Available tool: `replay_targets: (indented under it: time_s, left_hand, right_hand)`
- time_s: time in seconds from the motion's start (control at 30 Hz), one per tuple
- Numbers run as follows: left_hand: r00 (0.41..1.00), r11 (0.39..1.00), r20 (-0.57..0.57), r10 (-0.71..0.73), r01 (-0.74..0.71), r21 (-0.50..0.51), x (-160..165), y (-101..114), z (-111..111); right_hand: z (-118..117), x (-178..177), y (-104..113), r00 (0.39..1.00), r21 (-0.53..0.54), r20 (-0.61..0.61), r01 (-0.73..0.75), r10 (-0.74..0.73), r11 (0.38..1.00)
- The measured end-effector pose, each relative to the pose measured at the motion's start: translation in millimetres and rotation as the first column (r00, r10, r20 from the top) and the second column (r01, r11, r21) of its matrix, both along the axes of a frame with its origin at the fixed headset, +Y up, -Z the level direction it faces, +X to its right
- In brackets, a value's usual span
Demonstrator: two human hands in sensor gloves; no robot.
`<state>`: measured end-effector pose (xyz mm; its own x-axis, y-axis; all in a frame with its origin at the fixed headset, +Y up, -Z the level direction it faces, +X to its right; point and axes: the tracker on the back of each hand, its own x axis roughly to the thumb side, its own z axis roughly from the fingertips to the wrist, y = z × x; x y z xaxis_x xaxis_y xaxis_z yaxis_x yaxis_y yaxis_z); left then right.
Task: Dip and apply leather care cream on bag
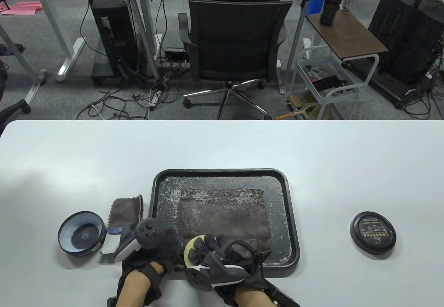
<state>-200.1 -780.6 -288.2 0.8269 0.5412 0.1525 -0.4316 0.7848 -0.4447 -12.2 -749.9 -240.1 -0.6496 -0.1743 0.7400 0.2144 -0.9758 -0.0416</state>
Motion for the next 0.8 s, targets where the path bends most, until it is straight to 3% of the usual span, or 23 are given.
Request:
replay_targets:
  time_s: [0.8]
  left_hand:
    - [0.999, 0.999, -0.016, -0.041, 0.041, 0.035, 2.9, -0.3, -0.5]
  right_hand:
    - [-13.4, 106.5, 2.1, 0.992, -0.04, 0.124, 0.006, -0.001, 0.999]
